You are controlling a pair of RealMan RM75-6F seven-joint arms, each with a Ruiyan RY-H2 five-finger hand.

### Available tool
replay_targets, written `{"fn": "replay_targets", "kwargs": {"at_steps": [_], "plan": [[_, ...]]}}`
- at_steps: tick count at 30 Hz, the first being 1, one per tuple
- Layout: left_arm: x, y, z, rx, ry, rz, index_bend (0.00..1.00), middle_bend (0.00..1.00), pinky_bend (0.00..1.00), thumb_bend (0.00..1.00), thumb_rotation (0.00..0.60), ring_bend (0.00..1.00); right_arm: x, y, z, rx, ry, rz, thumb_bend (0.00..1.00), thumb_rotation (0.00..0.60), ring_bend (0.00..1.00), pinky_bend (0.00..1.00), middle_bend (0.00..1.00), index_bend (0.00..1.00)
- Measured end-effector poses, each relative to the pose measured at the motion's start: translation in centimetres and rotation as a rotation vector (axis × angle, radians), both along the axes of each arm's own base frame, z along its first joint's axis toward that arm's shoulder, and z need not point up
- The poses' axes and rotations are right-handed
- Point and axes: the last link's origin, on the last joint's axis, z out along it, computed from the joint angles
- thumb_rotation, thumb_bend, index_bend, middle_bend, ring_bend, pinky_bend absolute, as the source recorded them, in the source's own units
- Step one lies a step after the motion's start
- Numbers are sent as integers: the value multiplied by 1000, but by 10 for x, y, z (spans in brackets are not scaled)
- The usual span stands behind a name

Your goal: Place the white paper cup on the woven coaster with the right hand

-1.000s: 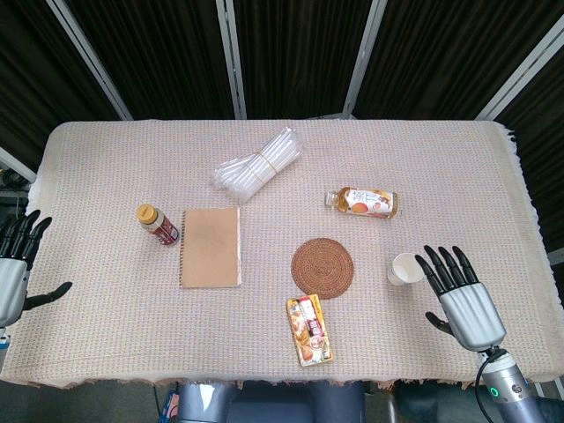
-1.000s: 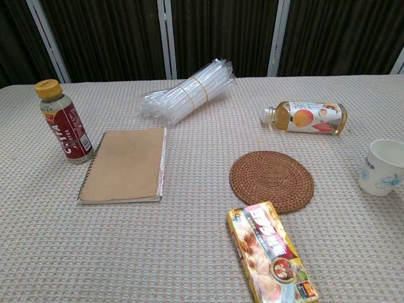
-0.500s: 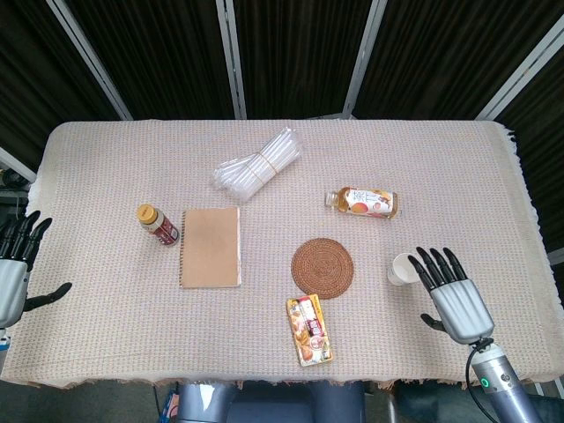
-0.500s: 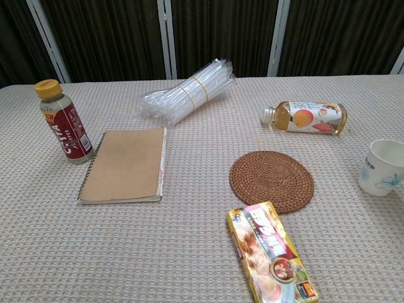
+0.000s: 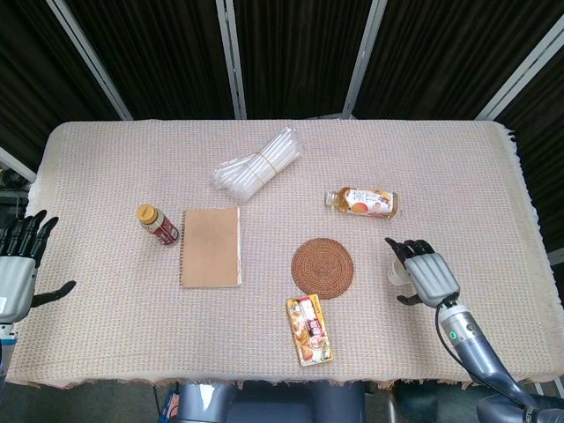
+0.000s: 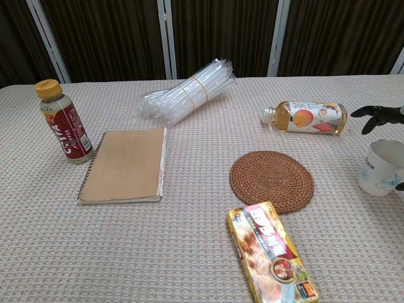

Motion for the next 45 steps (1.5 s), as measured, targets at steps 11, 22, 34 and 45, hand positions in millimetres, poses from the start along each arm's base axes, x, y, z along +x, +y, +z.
{"fn": "replay_targets", "kwargs": {"at_steps": [11, 22, 34, 45], "plan": [[0, 0, 1, -2, -5, 3, 0, 0, 0, 0, 600, 0, -3, -15, -9, -28, 35, -21, 223, 600, 342, 397, 373, 222], [0, 1, 0, -5, -4, 6, 0, 0, 0, 0, 600, 0, 9, -12, -7, -31, 18, 25, 225, 600, 364, 415, 397, 252], [-5, 7, 1, -4, -7, 33, 0, 0, 0, 0, 600, 0, 86, -15, -3, -4, -13, 259, 224, 600, 364, 415, 399, 253], [-14, 15, 4, 8, -5, 75, 0, 0, 0, 0, 600, 0, 132, -31, -37, 53, 105, 335, 228, 600, 364, 415, 399, 254]]}}
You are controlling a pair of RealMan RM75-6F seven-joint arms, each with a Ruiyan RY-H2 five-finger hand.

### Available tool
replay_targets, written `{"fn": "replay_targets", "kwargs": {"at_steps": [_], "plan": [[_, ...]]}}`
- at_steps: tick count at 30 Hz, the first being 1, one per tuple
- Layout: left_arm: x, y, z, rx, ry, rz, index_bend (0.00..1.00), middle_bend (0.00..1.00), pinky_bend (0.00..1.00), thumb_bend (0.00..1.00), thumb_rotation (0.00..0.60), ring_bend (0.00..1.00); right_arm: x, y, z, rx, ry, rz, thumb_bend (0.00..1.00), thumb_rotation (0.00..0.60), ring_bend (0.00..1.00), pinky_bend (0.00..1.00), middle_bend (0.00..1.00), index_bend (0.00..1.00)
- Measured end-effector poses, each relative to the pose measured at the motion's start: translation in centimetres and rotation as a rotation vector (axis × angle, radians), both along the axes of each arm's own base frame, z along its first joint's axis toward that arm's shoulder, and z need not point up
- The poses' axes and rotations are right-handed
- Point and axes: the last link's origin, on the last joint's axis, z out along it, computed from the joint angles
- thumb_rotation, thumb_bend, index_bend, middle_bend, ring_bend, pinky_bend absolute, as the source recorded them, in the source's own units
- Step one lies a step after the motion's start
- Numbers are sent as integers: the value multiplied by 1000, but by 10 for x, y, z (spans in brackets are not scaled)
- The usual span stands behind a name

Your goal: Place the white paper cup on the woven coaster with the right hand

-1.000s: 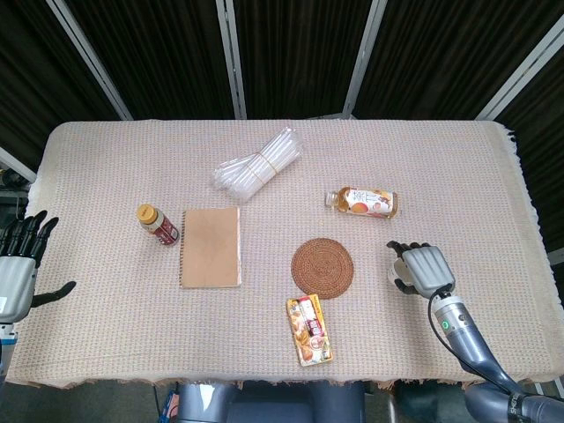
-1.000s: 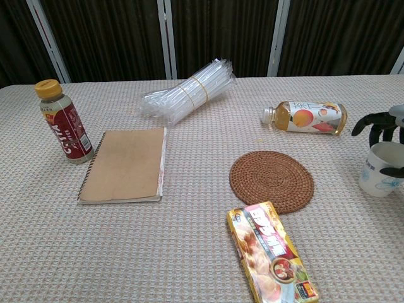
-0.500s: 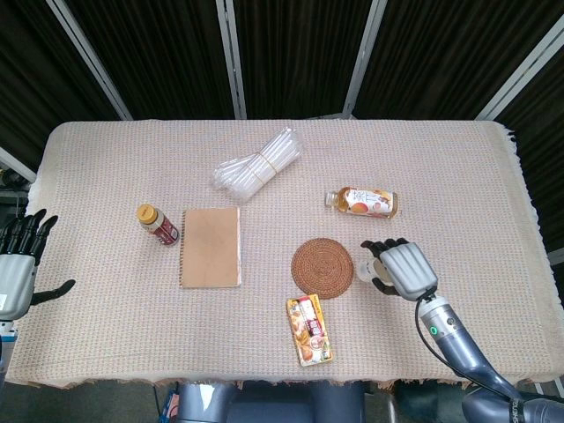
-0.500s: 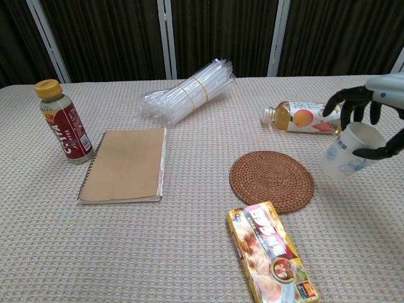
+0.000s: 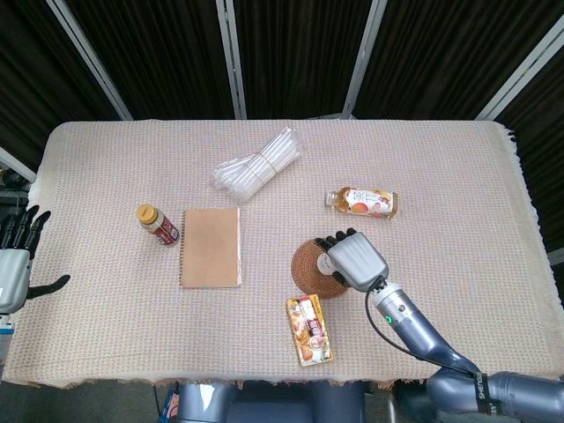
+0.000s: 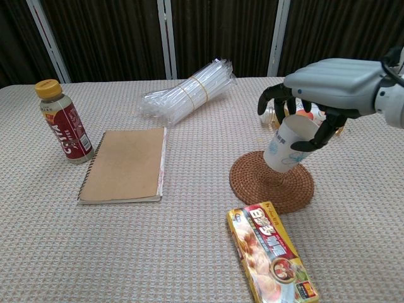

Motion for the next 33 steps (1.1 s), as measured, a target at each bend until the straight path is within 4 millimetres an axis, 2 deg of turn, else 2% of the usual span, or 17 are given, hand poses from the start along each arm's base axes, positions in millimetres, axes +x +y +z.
{"fn": "replay_targets", "kwargs": {"at_steps": [7, 9, 11, 13, 15, 18, 21, 26, 30, 33], "plan": [[-2, 1, 1, 2, 0, 9, 0, 0, 0, 0, 600, 0, 11, 0, -23, 24, 60, 10, 232, 600, 362, 415, 397, 251], [-2, 1, 1, 0, -2, 8, 0, 0, 0, 0, 600, 0, 13, 1, -26, 25, 62, 11, 170, 600, 326, 398, 351, 190], [-2, 1, 0, 0, -1, 6, 0, 0, 0, 0, 600, 0, 15, 2, -30, 24, 67, 9, 31, 600, 134, 240, 126, 40], [-1, 0, 1, 1, -2, 4, 0, 0, 0, 0, 600, 0, 14, 3, -33, 17, 76, 1, 0, 600, 11, 72, 3, 0], [-1, 0, 1, 2, -6, 4, 0, 0, 0, 0, 600, 0, 13, 4, -34, 15, 83, -11, 0, 600, 0, 9, 0, 0], [-1, 0, 3, 3, -12, 4, 0, 0, 0, 0, 600, 0, 17, 11, -32, 18, 69, -20, 0, 600, 0, 0, 0, 0], [-1, 0, 3, 2, -17, 0, 0, 0, 0, 0, 600, 0, 21, 18, -23, 1, 45, -9, 0, 600, 0, 0, 0, 0], [1, -3, 4, -2, -25, -12, 0, 0, 0, 0, 600, 0, 15, 32, 11, -79, 15, 18, 0, 600, 0, 0, 0, 0], [2, -6, 3, -9, -25, -25, 0, 0, 0, 0, 600, 0, -4, 43, 42, -172, -9, 33, 0, 600, 0, 0, 0, 0], [2, -8, 2, -15, -24, -33, 0, 0, 0, 0, 600, 0, -25, 53, 63, -234, -52, 22, 0, 600, 0, 0, 0, 0]]}}
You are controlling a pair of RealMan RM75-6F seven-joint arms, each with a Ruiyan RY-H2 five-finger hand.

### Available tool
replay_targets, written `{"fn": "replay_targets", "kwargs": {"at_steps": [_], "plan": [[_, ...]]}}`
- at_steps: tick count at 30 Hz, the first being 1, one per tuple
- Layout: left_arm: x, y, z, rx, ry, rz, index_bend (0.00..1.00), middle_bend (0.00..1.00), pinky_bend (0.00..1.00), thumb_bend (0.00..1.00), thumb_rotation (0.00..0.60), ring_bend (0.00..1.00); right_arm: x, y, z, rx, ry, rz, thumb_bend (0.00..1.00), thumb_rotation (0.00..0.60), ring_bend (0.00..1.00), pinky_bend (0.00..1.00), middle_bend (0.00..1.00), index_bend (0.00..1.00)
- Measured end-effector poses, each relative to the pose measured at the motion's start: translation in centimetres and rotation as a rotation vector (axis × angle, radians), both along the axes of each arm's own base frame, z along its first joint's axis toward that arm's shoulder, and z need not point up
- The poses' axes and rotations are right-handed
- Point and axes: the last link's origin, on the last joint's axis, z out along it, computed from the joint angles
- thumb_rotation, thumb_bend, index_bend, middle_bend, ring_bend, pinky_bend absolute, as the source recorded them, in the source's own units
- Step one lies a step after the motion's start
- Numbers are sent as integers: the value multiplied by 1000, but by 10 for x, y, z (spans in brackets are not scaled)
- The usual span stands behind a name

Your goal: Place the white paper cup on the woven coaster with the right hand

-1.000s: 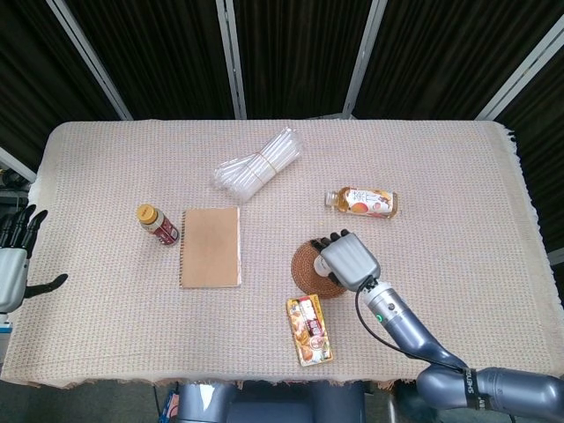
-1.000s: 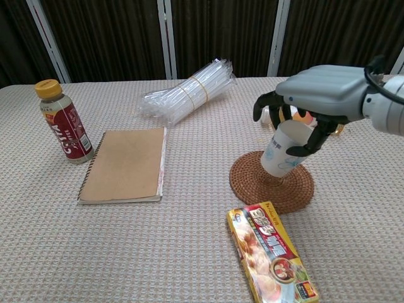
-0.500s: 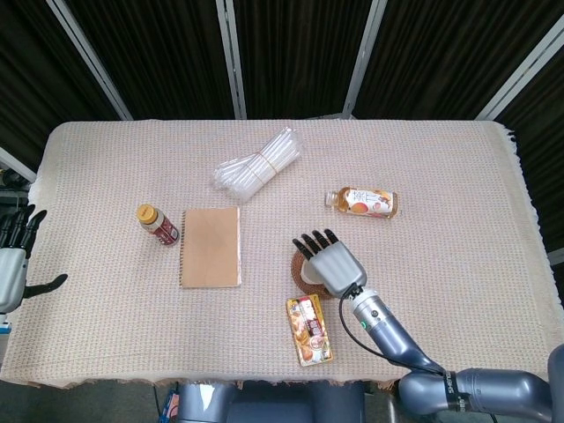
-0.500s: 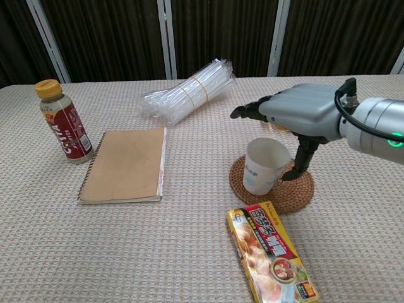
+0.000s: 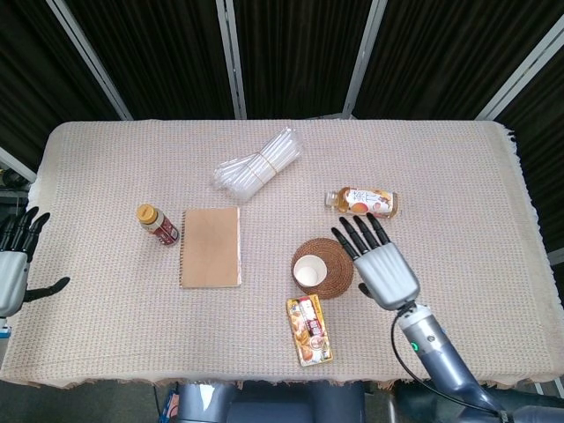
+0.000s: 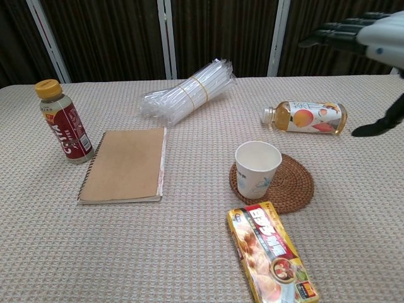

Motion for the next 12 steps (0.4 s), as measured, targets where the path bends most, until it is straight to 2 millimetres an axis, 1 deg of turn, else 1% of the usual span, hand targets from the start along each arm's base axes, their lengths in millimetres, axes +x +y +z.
{"fn": "replay_targets", "kwargs": {"at_steps": [3, 6, 7, 10, 12], "plan": [[1, -2, -2, -2, 2, -10, 0, 0, 0, 0, 600, 0, -29, 8, 17, -45, -60, -36, 0, 600, 0, 0, 0, 0], [2, -3, -4, -3, 8, -18, 0, 0, 0, 0, 600, 0, -63, 17, 32, -87, -118, -81, 0, 600, 0, 0, 0, 0], [3, -4, -4, -3, 9, -20, 0, 0, 0, 0, 600, 0, -78, 22, 38, -108, -135, -99, 0, 600, 0, 0, 0, 0], [3, -5, -5, -4, 11, -24, 0, 0, 0, 0, 600, 0, -110, 37, 51, -167, -148, -137, 0, 600, 0, 0, 0, 0], [4, -5, -6, -6, 12, -28, 0, 0, 0, 0, 600, 0, -122, 45, 54, -189, -147, -151, 0, 600, 0, 0, 0, 0]]}}
